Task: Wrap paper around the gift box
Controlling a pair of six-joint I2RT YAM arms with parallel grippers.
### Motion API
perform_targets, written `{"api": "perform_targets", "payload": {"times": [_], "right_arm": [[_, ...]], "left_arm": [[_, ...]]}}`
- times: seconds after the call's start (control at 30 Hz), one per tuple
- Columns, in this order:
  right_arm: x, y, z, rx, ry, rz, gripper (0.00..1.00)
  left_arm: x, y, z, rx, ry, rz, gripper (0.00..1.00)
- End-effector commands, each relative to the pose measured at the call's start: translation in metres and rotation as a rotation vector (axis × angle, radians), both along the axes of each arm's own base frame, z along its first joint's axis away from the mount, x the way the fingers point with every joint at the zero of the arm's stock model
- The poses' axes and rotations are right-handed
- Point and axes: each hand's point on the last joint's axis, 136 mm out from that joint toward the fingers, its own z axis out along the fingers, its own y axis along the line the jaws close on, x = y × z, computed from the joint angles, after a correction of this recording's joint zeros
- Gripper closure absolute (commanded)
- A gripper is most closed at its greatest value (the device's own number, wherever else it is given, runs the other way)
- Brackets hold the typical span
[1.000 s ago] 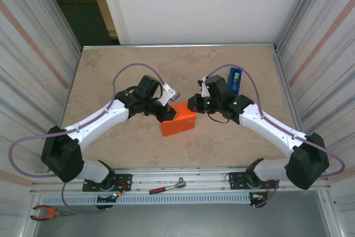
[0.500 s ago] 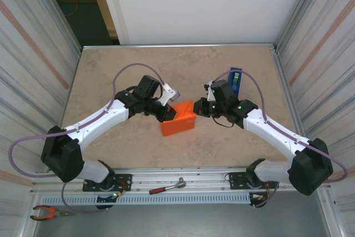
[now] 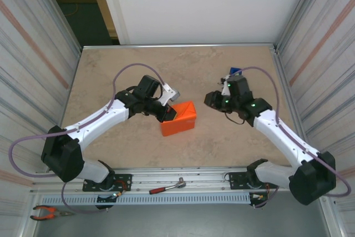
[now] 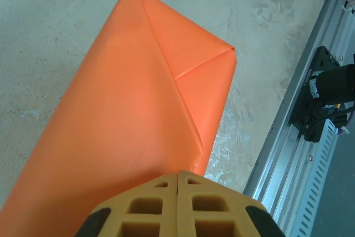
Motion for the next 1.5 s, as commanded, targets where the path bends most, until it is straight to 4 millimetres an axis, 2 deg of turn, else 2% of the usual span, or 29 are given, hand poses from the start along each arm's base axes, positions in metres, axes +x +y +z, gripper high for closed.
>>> {"api": "perform_targets", "payload": {"times": [0.0, 0.07, 0.17, 0.23, 0.3, 0.37, 0.43, 0.53, 0.7, 0.9, 1.03, 1.2, 1.3, 1.47], "right_arm": [[0.008, -0.025, 0.019, -0.012, -0.04, -0.061, 0.63], [0.014, -0.025, 0.023, 0.038, -0.028, -0.051, 0.63], [0.023, -0.028, 0.018, 0.049, 0.0, -0.064, 0.63], [0.03, -0.022, 0.017, 0.103, 0.012, -0.049, 0.65], [0.034, -0.007, 0.023, 0.168, 0.006, -0.013, 0.71], [0.033, 0.016, 0.026, 0.191, 0.001, 0.041, 0.82], [0.027, 0.04, 0.026, 0.166, 0.001, 0.1, 0.92], [0.017, 0.067, 0.019, 0.143, 0.014, 0.162, 1.0], [0.001, 0.1, 0.013, 0.136, 0.027, 0.239, 1.0], [-0.011, 0.125, 0.0, 0.112, 0.056, 0.301, 1.0], [-0.02, 0.13, -0.016, 0.08, 0.09, 0.321, 1.0], [-0.034, 0.118, -0.04, 0.023, 0.149, 0.322, 1.0], [-0.037, 0.111, -0.038, 0.007, 0.149, 0.326, 1.0], [-0.031, 0.102, -0.017, 0.032, 0.113, 0.33, 1.0]], "left_arm": [[-0.009, 0.01, -0.029, 0.084, 0.061, -0.007, 1.0], [-0.009, 0.01, -0.029, 0.085, 0.061, -0.006, 1.0], [-0.01, 0.011, -0.031, 0.089, 0.065, -0.005, 1.0], [-0.011, 0.012, -0.032, 0.092, 0.068, -0.004, 1.0], [-0.01, 0.011, -0.033, 0.092, 0.069, -0.002, 1.0], [-0.01, 0.011, -0.033, 0.092, 0.072, -0.004, 1.0], [-0.011, 0.011, -0.034, 0.094, 0.076, -0.005, 1.0], [-0.011, 0.011, -0.035, 0.094, 0.078, -0.003, 1.0], [-0.011, 0.01, -0.037, 0.092, 0.086, -0.006, 1.0], [-0.012, 0.01, -0.037, 0.092, 0.089, -0.008, 1.0], [-0.012, 0.01, -0.037, 0.091, 0.087, -0.01, 1.0], [-0.012, 0.011, -0.037, 0.096, 0.082, -0.011, 1.0], [-0.012, 0.011, -0.038, 0.098, 0.083, -0.013, 1.0], [-0.012, 0.011, -0.04, 0.099, 0.088, -0.014, 1.0]]}}
